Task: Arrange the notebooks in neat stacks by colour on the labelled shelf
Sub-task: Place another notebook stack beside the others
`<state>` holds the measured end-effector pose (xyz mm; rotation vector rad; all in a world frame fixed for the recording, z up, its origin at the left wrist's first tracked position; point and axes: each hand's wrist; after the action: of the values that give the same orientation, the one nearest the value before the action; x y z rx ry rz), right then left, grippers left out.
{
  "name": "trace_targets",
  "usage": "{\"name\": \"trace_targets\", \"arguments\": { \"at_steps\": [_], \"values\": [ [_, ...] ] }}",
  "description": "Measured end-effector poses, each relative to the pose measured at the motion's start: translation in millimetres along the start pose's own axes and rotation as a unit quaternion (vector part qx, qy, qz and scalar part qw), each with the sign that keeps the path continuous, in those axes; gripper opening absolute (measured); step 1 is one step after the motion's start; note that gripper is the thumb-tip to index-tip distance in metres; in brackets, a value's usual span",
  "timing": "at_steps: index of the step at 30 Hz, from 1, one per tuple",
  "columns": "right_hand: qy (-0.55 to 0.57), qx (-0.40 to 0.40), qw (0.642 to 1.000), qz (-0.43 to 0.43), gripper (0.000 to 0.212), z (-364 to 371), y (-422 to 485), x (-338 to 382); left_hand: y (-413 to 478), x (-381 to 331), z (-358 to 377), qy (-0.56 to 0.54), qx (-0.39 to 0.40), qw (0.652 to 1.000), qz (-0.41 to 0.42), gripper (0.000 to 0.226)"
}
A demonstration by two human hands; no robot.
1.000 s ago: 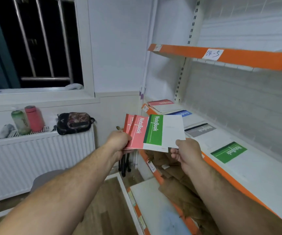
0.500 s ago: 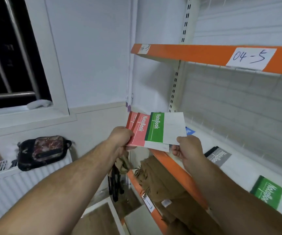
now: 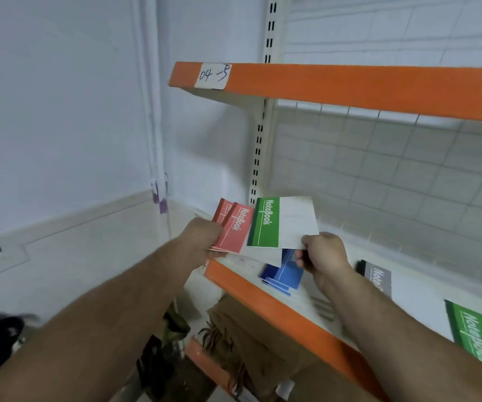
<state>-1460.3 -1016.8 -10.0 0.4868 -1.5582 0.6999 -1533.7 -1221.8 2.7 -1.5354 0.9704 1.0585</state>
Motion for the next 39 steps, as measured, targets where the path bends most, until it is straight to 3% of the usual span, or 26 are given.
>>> {"name": "trace_targets", "arguments": {
  "at_steps": [8, 12, 17, 20, 28, 30, 35, 39],
  "values": [
    [0.024, -0.082, 0.996, 0.018, 0.013, 35.0, -1.2, -4.3, 75.6, -16.3, -1.0, 0.099, 0.062, 0.993, 0.032, 0.017],
    [0.036, -0.117, 0.992, 0.023, 0.018, 46.7, -4.4, -5.7, 99.5, -16.6, 0.7, 0.168, 0.077, 0.979, 0.088, 0.021],
    [0.029, -0.146, 0.989, 0.025, 0.016, 54.5, -15.1, -8.4, 106.3, -17.7, -3.5, 0.331, 0.061, 0.917, 0.215, 0.022],
    [0.022, -0.158, 0.987, 0.025, 0.015, 57.2, -19.7, -9.9, 114.9, -12.3, -3.5, 0.375, 0.079, 0.892, 0.242, 0.021],
    [0.006, -0.163, 0.986, 0.028, 0.017, 57.6, -30.4, -18.0, 120.1, -4.5, -2.4, 0.407, 0.079, 0.866, 0.28, 0.016],
    [0.005, -0.165, 0.986, 0.03, 0.017, 57.5, -31.4, -19.9, 117.1, -4.6, -3.3, 0.414, 0.051, 0.863, 0.285, 0.027],
    [0.012, -0.162, 0.986, 0.035, 0.016, 51.5, -38.4, -22.9, 102.2, -5.4, 3.4, 0.441, 0.025, 0.815, 0.376, 0.055],
    [0.023, -0.163, 0.985, 0.042, 0.014, 36.8, -43.9, -23.6, 84.0, -3.5, 22.7, 0.368, 0.068, 0.816, 0.44, 0.035]
  ]
}}
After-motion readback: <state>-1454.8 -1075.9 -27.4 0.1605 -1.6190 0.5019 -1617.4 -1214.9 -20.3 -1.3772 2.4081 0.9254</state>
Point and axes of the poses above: each hand's wrist, its own y-axis towards the middle knuckle, its own z-axis out of the palm, x = y × z, and after that the axes turned 14 degrees about -x, right-handed
